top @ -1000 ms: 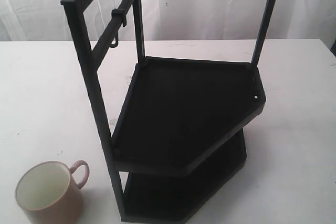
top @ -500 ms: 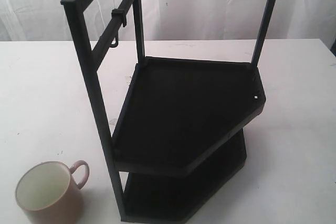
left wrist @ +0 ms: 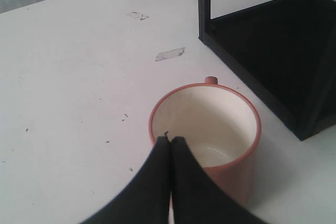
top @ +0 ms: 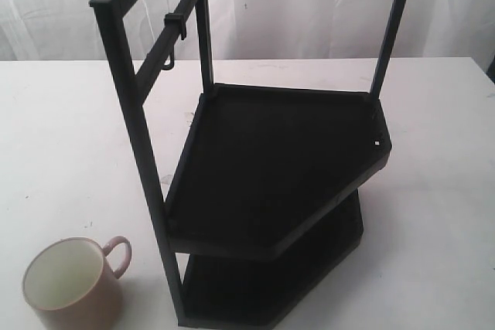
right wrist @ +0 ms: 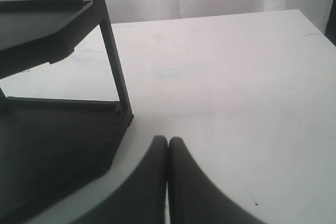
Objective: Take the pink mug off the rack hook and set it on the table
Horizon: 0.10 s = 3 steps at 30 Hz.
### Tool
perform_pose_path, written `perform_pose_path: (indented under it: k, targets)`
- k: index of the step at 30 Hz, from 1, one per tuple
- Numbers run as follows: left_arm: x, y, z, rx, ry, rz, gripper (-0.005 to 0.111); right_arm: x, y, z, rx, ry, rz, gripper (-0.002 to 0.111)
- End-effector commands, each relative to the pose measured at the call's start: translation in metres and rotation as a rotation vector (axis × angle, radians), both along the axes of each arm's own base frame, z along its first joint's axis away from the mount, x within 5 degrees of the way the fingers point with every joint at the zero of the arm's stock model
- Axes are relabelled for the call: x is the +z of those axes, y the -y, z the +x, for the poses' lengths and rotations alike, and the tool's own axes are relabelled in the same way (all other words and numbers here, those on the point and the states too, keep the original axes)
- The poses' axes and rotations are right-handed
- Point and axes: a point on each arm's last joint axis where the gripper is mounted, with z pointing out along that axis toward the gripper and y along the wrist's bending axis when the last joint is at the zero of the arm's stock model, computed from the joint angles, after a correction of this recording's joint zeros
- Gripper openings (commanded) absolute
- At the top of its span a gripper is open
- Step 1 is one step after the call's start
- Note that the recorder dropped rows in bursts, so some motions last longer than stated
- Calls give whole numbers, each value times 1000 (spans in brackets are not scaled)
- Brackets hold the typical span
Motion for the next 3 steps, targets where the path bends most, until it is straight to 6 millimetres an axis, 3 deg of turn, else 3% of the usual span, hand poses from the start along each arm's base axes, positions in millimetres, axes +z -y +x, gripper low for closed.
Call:
perform_pose_path:
  k: [1,3]
  targets:
    - [-1,0,0,-3,3,-9,0,-1,0,0,-6,8,1,0]
    - [-1,0,0,-3,3,-9,0,-1,0,0,-6,8,1,0]
